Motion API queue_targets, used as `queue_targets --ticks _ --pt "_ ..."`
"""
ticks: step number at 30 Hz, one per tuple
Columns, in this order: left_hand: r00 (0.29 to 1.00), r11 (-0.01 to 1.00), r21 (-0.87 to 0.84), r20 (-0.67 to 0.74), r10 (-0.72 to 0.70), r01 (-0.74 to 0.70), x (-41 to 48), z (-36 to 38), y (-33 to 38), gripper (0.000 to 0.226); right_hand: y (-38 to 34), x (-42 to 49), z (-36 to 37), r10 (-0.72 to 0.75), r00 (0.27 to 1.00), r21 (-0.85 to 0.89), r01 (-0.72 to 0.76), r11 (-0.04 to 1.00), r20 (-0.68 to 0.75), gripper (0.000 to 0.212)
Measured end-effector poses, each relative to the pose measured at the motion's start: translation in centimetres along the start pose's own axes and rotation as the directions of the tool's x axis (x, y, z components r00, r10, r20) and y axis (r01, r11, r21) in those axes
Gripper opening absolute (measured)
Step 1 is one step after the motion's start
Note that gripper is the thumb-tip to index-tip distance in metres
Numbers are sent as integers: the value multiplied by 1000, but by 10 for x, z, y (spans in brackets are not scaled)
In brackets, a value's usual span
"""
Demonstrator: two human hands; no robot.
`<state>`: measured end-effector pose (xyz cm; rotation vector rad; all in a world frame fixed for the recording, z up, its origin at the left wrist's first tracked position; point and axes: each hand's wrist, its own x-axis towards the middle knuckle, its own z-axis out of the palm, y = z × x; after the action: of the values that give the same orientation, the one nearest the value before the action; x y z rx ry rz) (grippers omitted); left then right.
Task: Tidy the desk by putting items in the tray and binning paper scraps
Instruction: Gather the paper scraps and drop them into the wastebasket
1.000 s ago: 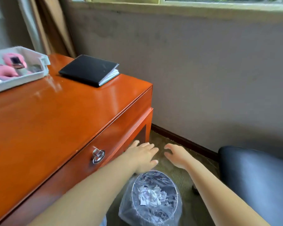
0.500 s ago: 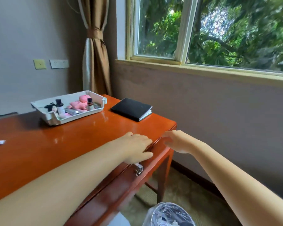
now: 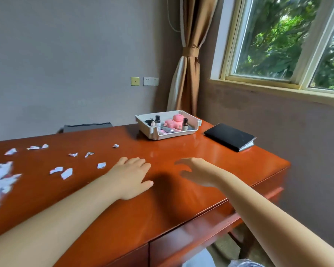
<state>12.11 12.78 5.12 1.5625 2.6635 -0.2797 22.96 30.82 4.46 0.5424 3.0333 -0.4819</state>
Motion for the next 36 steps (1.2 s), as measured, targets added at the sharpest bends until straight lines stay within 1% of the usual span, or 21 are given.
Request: queue_targets --ticks 3,5,7,9,13,16,18,20,22,26,28,32,36 --pt "990 990 25 -13 -140 140 -16 27 -35 64 -30 25 25 -67 997 36 66 997 41 44" --pt "976 975 58 -40 -214 216 -24 45 -57 65 -49 39 44 -103 993 42 101 994 57 50" --pt "960 957 89 -71 -270 276 -30 61 -77 66 -68 53 63 -128 989 30 126 992 75 57" --pt "937 937 67 -90 -338 344 -33 75 -94 66 -86 66 79 -142 987 -7 143 990 73 62" --pt "860 877 -73 -169 -481 475 -30 94 -125 69 -116 96 99 -137 991 -29 137 990 -7 66" --pt "760 778 -288 -200 -619 558 -23 104 -146 68 -129 122 108 -122 990 -32 121 992 -65 72" --pt "706 721 -343 -192 -682 603 -18 108 -158 69 -134 142 111 -106 990 -31 104 994 -92 79" --pt "684 701 -328 -188 -705 633 -11 110 -170 71 -138 165 113 -85 991 -38 82 996 -103 86" --pt "678 691 -326 -174 -714 645 -4 112 -180 72 -141 188 111 -70 992 -45 66 997 -101 92" --pt "660 667 -350 -159 -734 658 9 114 -197 70 -146 225 108 -64 995 -59 60 996 -71 97" --pt "653 661 -359 -161 -740 659 15 115 -203 69 -150 238 108 -99 994 -61 96 994 -53 93" --pt "661 666 -372 -165 -732 646 23 117 -212 63 -163 250 108 -262 965 -47 260 964 -32 72" --pt "664 682 -338 -186 -724 648 22 116 -214 59 -183 249 116 -343 939 2 343 939 -22 61"
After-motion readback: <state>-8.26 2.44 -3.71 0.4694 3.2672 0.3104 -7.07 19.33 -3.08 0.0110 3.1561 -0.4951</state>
